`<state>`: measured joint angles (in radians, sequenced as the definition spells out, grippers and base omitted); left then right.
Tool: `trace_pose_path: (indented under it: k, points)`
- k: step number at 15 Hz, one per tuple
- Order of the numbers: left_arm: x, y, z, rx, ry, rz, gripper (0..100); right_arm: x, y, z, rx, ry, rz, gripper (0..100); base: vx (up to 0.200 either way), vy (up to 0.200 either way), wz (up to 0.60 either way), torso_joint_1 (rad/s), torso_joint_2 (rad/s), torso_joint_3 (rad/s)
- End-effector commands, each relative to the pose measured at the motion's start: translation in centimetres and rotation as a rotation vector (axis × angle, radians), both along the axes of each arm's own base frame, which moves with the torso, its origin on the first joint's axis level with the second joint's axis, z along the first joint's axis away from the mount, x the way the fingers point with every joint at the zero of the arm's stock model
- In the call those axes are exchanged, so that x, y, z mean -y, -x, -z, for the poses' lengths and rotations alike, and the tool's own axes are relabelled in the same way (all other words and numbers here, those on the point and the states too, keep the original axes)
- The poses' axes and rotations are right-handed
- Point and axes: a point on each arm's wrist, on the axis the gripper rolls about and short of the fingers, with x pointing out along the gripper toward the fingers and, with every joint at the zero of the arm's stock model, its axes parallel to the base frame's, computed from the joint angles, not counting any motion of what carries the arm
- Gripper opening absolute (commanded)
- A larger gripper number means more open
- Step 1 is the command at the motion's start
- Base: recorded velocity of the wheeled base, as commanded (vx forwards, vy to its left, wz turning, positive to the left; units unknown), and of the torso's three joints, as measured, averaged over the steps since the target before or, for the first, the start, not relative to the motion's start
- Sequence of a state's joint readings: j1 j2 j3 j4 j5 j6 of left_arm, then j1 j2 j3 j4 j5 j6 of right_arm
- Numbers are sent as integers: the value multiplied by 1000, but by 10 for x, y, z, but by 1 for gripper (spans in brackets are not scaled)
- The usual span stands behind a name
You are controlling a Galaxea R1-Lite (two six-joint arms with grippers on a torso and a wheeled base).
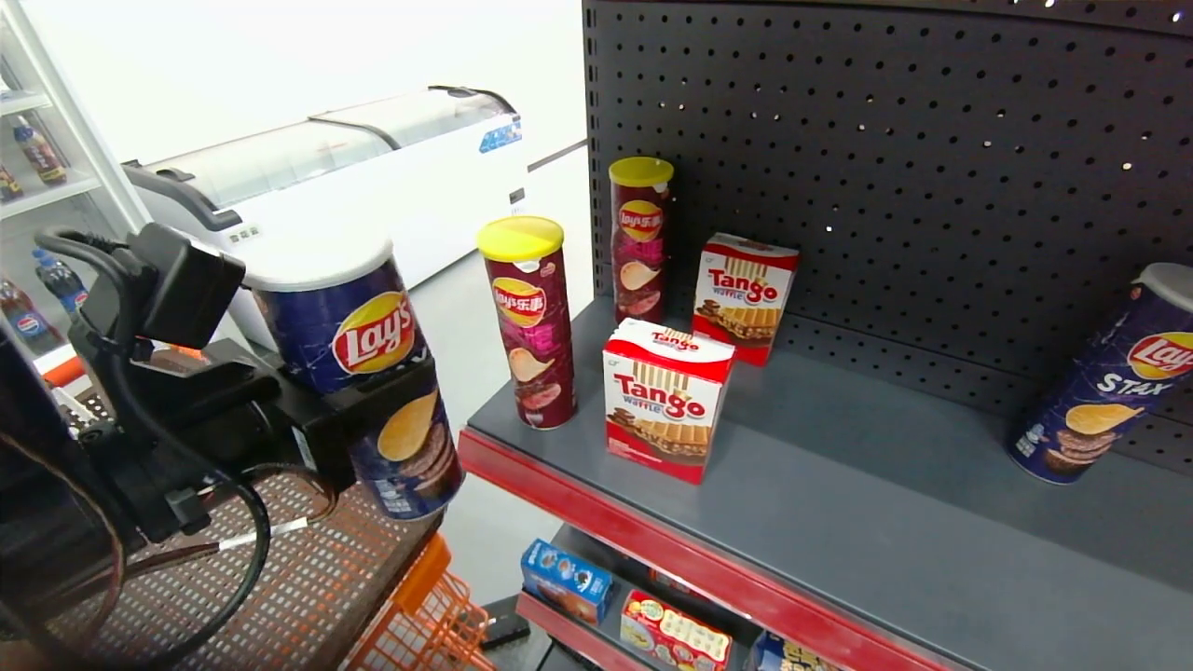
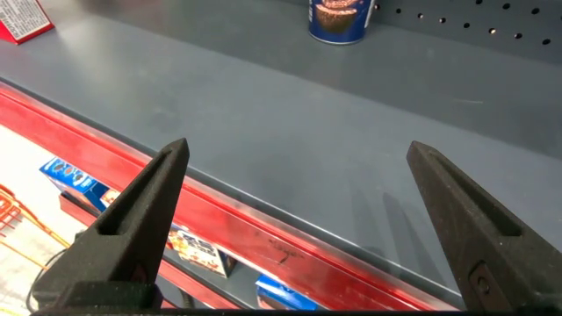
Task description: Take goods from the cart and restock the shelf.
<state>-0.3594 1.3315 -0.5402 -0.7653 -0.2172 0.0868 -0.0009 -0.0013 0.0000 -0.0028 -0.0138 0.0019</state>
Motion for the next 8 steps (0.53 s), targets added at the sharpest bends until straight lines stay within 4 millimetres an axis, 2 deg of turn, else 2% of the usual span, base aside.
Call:
trace_pose_path:
  k: [1,4,8]
  points:
    - [0,1,2,-6,-3,83,0,0,0,0,-1,0,1,100,0,0,0,0,0,0]
    - [1,5,0,-18,33,108,0,0,0,0,-1,0,1,100,0,0,0,0,0,0]
    - [3,7,-2,-29,42,231,0,0,0,0,-1,0,1,100,0,0,0,0,0,0]
